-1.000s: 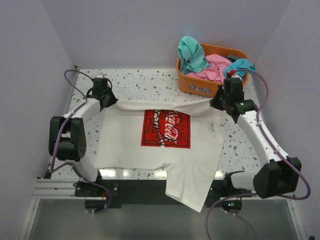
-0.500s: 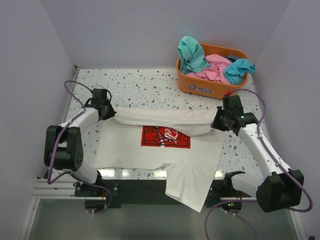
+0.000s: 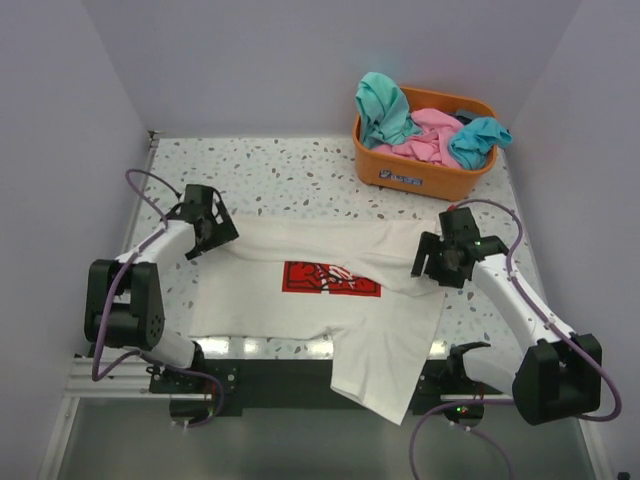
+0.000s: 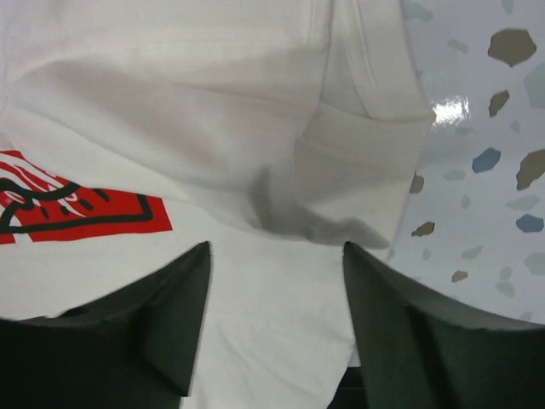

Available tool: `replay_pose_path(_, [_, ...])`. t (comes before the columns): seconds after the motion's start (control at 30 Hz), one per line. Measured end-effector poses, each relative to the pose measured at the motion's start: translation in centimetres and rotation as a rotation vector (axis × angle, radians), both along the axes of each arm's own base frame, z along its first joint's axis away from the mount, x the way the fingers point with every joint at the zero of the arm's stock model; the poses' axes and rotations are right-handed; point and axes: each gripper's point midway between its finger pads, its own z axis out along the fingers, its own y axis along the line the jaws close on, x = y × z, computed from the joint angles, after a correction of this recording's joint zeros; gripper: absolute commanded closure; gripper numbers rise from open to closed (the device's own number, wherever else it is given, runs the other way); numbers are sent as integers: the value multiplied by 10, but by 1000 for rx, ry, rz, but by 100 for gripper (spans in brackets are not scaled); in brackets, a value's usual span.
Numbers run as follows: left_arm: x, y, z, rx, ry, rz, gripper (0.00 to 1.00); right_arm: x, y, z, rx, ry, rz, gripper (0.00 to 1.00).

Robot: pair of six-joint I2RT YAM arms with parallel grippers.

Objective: Fold and stack the t-shirts
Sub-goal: Fold the tshirt

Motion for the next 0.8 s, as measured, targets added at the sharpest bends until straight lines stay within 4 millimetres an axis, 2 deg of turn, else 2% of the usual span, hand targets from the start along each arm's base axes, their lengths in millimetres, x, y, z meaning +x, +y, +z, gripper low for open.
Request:
replay_pose_path(0.03, [-2, 1, 4, -1, -4, 10, 0, -3, -1, -1, -5, 12, 5, 16])
replay_pose_path(0.07, [-3, 1, 10, 1, -13, 15, 0, -5, -1, -1, -8, 20, 6, 2])
replay_pose_path(0.17, [-2, 3, 33, 4, -58, 21, 0, -10, -3, 3, -16, 23, 15, 1])
replay_pose_path(0.27, [9, 2, 64, -3, -140, 28, 0, -4, -2, 20, -7, -25, 22, 1])
replay_pose_path(0.37, [24, -5, 87, -37, -214, 8, 0, 12, 10, 43, 22, -105, 56, 1])
replay_pose_path(0.43, [30, -12, 90, -70, -236, -15, 0, 24, 27, 53, 42, -154, 106, 1])
replay_pose_path(0.53, [41, -24, 78, -121, -227, -54, 0, 43, 59, 53, 73, -174, 191, 1])
replay_pose_path(0.63, [49, -36, 48, -173, -166, -90, 0, 65, 88, 31, 107, -151, 246, 1])
replay_pose_path(0.7, [48, -40, 26, -190, -110, -98, 0, 74, 92, 7, 92, -104, 235, 1])
replay_pose_path(0.8, [43, -41, 2, -194, -44, -97, 0, 79, 83, -25, 36, -28, 187, 1])
